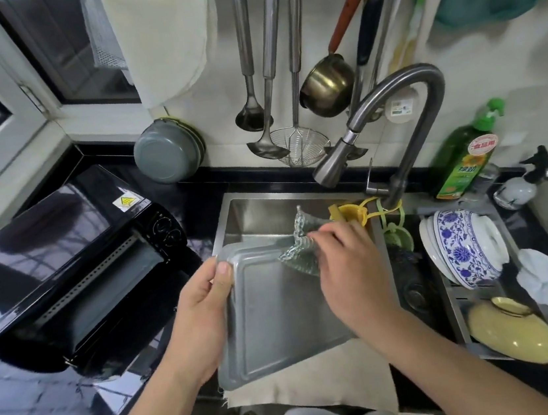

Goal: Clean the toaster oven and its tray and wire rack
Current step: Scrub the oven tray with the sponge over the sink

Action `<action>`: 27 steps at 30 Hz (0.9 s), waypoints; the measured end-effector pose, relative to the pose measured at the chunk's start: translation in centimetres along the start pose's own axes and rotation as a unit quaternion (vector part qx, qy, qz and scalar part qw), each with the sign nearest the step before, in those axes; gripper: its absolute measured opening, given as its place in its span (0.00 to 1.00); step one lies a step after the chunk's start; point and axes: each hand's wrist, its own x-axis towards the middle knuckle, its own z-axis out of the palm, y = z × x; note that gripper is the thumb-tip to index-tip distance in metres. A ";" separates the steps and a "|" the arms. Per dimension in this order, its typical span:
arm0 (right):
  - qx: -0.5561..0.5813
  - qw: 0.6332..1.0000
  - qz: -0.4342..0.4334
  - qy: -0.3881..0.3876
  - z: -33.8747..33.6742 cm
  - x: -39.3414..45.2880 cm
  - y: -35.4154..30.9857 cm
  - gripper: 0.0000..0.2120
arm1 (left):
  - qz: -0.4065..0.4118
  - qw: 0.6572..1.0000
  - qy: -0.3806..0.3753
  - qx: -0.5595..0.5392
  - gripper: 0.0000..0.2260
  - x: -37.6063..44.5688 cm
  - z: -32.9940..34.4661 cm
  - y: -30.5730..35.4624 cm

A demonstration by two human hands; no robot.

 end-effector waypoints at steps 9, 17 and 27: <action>0.050 0.988 -0.143 -0.019 0.3 0.1 -2.7 0.25 | -0.041 0.985 -0.010 -0.166 0.13 -0.8 1.2 0.2; 0.088 0.963 -0.209 -0.145 1.4 -5.2 -3.3 0.26 | -0.059 0.975 0.081 -0.199 0.15 0.0 0.9 1.3; 0.088 0.992 0.052 -0.069 0.8 1.2 -0.1 0.21 | -0.067 0.963 0.132 -0.227 0.13 -0.3 1.7 1.5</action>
